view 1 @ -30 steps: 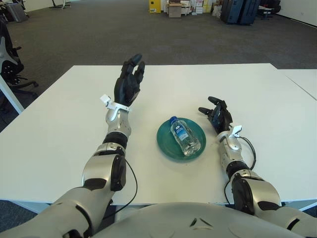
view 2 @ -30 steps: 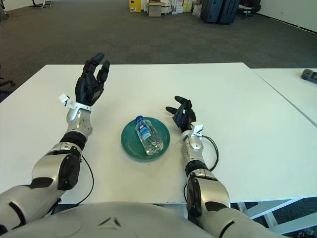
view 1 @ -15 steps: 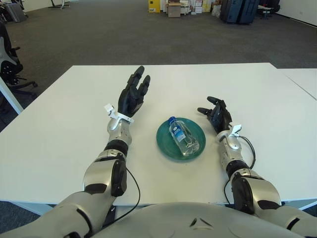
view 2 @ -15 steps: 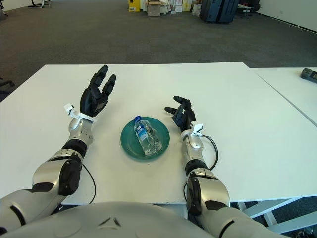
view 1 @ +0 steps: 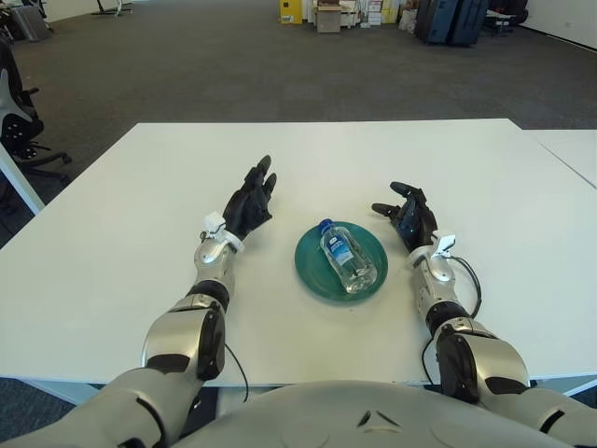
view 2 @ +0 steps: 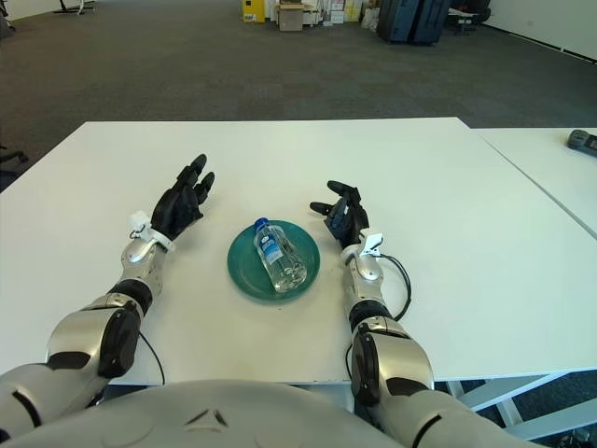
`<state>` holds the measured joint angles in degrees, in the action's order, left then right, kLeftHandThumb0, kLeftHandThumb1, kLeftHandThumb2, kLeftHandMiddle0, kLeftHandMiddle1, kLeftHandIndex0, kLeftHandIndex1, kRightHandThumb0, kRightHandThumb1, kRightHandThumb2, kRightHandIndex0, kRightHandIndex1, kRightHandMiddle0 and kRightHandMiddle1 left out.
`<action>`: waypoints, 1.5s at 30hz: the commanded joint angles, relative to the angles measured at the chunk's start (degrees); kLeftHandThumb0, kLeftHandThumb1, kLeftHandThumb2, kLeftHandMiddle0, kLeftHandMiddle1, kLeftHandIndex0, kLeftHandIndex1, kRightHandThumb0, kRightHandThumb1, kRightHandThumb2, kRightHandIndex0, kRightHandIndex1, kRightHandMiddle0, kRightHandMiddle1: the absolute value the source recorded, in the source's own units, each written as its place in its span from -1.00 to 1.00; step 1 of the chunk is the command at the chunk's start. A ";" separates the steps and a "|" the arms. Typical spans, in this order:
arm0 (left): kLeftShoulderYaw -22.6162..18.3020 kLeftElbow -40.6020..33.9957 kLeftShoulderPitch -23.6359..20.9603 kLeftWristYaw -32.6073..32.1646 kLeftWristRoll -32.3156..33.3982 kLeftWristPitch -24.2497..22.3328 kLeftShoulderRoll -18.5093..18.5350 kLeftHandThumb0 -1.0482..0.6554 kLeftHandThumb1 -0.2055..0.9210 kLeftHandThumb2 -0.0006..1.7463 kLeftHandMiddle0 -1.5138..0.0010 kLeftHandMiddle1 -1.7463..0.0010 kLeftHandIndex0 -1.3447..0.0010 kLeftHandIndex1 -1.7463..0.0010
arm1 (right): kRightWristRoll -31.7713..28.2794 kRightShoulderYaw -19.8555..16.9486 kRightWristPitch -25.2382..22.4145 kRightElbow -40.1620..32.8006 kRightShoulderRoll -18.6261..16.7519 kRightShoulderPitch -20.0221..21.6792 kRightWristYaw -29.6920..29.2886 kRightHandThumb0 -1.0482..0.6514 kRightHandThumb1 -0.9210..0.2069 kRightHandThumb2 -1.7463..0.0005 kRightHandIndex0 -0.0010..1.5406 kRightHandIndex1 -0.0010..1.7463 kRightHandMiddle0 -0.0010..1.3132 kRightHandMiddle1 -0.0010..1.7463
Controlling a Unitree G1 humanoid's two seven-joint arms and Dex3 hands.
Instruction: Put the bottle into the plate.
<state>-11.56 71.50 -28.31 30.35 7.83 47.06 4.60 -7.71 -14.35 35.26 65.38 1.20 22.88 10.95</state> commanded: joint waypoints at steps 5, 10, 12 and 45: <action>4.02 0.31 3.26 -13.56 -8.43 3.67 0.58 -0.88 1.00 0.30 0.89 0.96 0.91 0.95 | -0.25 -0.53 -3.19 2.44 0.72 -3.83 -1.05 -0.82 -1.00 -0.30 -0.35 -0.09 -0.93 0.27; 5.15 0.46 4.96 -18.57 -11.05 4.29 0.76 -0.91 1.00 0.23 0.86 0.99 0.98 0.74 | 0.57 -0.02 -3.97 2.22 1.34 -3.47 -2.78 -0.81 -1.00 -0.26 -0.52 -0.24 -0.98 0.22; 5.42 0.56 5.02 -19.71 -11.60 4.09 0.75 -0.91 1.00 0.20 0.86 0.99 0.99 0.71 | 0.81 0.19 -3.94 2.08 1.45 -3.40 -3.36 -0.81 -1.00 -0.25 -0.55 -0.32 -0.99 0.20; 2.82 1.61 4.16 -16.43 -7.65 1.28 -0.26 -0.81 1.00 -0.07 0.67 0.95 1.00 0.29 | 1.10 0.25 -4.09 2.08 1.26 -2.98 -5.06 -0.83 -1.00 -0.20 -0.52 -0.59 -1.00 0.04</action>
<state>-8.00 72.65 -23.95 12.67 -0.88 49.26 4.79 -6.30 -13.78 34.72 64.50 2.63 22.81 6.69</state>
